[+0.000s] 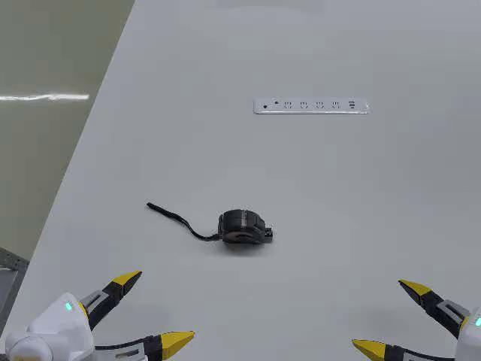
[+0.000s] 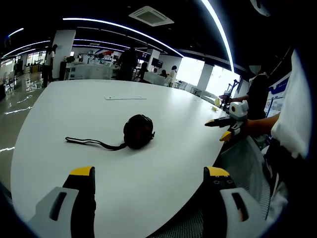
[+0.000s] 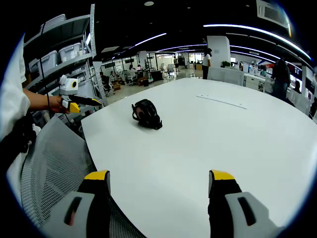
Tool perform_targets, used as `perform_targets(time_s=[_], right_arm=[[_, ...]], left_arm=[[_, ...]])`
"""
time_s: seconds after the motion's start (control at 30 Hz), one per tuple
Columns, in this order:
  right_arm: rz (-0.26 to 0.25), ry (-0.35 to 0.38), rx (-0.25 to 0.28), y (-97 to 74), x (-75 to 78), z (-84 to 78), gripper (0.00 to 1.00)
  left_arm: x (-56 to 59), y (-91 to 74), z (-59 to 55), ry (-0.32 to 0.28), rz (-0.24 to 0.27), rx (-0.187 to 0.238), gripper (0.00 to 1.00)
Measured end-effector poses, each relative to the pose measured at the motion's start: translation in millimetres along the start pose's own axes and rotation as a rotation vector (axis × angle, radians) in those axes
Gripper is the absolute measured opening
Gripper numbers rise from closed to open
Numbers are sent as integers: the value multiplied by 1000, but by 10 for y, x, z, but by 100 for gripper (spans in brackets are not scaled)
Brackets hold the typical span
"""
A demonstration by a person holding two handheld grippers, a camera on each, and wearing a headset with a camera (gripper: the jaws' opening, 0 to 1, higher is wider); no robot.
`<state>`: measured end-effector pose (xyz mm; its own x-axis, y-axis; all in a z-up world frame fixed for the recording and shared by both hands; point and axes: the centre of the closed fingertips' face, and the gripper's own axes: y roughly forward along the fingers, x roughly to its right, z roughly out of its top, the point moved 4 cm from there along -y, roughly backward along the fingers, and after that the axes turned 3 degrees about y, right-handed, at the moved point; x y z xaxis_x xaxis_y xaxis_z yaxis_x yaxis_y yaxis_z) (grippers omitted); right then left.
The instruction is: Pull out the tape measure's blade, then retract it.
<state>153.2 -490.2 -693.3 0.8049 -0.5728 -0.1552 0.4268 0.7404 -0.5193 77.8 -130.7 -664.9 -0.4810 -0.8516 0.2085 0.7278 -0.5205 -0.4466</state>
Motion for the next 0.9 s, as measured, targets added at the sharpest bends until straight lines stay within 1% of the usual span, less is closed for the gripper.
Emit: perform_targets(time_s=[0.23, 0.4, 0.47, 0.9], right_arm=[[-8, -10, 0, -11, 32, 13, 84], [-10, -16, 9, -8, 39, 41, 85], [-10, -17, 15, -7, 43, 54, 85], [-10, -22, 17, 15, 46, 80, 85]], left_arm=[[-10, -5, -34, -5, -5, -3, 89], [-7, 6, -19, 2, -13, 2, 89], [-31, 7, -41, 5, -11, -3, 89], [-92, 12, -59, 3, -6, -1, 89]])
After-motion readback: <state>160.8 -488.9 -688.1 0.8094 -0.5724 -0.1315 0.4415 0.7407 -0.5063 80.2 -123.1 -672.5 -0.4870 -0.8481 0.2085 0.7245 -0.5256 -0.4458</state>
